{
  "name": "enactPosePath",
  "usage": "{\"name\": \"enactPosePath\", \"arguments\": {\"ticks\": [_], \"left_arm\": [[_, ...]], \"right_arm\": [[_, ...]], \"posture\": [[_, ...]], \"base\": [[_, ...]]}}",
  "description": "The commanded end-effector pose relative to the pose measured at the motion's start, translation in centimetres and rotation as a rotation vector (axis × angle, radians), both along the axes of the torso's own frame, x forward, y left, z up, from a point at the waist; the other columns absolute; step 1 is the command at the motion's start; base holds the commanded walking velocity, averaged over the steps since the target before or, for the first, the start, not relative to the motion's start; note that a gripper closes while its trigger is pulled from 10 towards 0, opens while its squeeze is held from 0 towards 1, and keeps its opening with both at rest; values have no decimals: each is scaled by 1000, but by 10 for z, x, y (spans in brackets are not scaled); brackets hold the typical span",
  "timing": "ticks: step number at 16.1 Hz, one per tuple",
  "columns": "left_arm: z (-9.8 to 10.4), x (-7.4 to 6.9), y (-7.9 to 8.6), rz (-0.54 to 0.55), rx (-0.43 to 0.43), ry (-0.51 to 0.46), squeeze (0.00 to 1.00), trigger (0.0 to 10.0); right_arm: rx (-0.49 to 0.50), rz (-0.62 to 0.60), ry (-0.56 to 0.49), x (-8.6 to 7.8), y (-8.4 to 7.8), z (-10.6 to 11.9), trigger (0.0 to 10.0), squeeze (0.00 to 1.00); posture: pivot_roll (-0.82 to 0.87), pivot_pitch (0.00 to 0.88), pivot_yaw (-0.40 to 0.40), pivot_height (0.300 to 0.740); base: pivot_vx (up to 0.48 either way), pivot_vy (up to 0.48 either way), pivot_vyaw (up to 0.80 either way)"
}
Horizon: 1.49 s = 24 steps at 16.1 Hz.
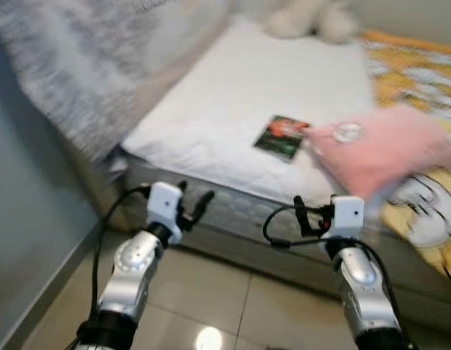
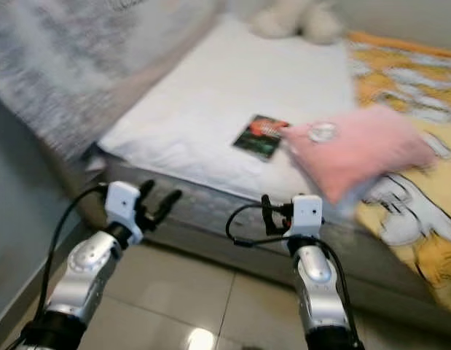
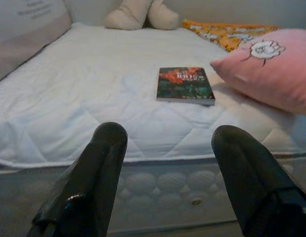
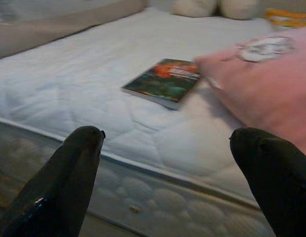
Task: Clean up the room
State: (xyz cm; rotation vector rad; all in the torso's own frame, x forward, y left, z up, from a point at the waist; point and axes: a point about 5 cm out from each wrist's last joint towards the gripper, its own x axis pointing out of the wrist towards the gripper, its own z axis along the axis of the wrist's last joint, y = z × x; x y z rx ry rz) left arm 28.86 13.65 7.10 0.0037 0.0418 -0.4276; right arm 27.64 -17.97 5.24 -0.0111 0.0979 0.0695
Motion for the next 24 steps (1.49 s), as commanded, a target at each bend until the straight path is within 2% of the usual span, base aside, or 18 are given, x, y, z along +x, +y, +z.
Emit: {"name": "enactPosePath", "arguments": {"ticks": [1, 2, 3, 4, 5, 6, 7, 8, 10, 11, 12, 15, 16, 17, 18, 19, 21, 24], "left_arm": [[1, 2, -6, 28, -50, 10, 0, 10000], [2, 0, 14, 179, -102, -1, 0, 10000], [-2, -10, 31, 275, -120, 8, 0, 10000], [-2, -20, 33, 252, -115, 0, 0, 10000], [-1, -23, 28, 225, -100, -7, 0, 10000], [0, -22, 26, 223, -97, -9, 0, 10000], [6, -15, 23, 231, -111, -32, 0, 10000], [14, -10, 24, 260, -119, -73, 0, 10000], [35, -6, 27, 300, -29, -193, 0, 10000], [42, -7, 24, 272, -26, -230, 1000, 10000], [43, -6, 19, 249, -50, -221, 1000, 10000], [28, -3, 17, 254, 18, -151, 1000, 10000], [22, -3, 16, 241, 65, -126, 1000, 10000], [22, -5, 11, 165, 4, -111, 1000, 10000], [23, -6, 8, 120, -19, -106, 1000, 10000], [24, -3, 5, 101, -24, -106, 0, 10000], [24, 3, 3, 125, 3, -106, 0, 10000], [22, 4, 3, 133, 13, -111, 0, 10000]], "right_arm": [[-9, -43, -22, 0, -12, 3, 10000, 0], [-1, -79, -37, -3, -17, 5, 10000, 0], [-11, -129, -60, -9, -25, 6, 10000, 0], [-22, -186, -77, -17, -33, 6, 10000, 0], [-20, -256, -89, -22, -40, 6, 10000, 0], [-1, -304, -88, -24, -45, 4, 10000, 0], [29, -382, -92, -23, -53, 4, 10000, 0], [12, -361, -118, -18, -51, 10, 10000, 0], [-55, -292, -178, -11, -43, 23, 10000, 0], [-78, -272, -195, -11, -41, 26, 10000, 0], [-87, -253, -190, -10, -39, 26, 10000, 0], [-84, -237, -165, -11, -37, 22, 10000, 0], [-86, -230, -154, -12, -37, 20, 10000, 0], [-87, -226, -144, -12, -37, 19, 10000, 0], [-87, -224, -138, -12, -37, 19, 10000, 0], [-91, -206, -129, -11, -34, 18, 10000, 0], [-96, -193, -118, -8, -30, 17, 10000, 0], [-96, -201, -118, -9, -32, 17, 10000, 0]], "posture": [[-70, 0, -6, 740], [-79, 0, -1, 740], [-79, 0, -1, 740], [-73, 0, -4, 740], [-66, 0, -5, 740], [-63, 0, -5, 740], [-61, 0, -3, 740], [-62, 0, 0, 740], [-65, 0, 0, 740], [-64, 0, 0, 740], [-66, 0, 2, 740], [-76, 0, 2, 740], [-76, 0, -1, 740], [-79, 0, -1, 740], [-79, 0, -1, 740], [-82, 0, 2, 740], [-87, 0, 6, 740], [-91, 0, 11, 740]], "base": [[0, 0, -731], [0, 0, -731], [0, 0, -731], [0, 0, -738], [0, 0, -738], [0, 0, -725], [0, 0, 0], [0, 0, 0], [0, 0, 0], [0, 0, 0], [0, 0, 0], [0, 0, 0], [0, 0, 0], [0, 0, 0], [0, 0, 0], [0, 0, 0], [398, -266, -638], [233, -87, -800]]}}
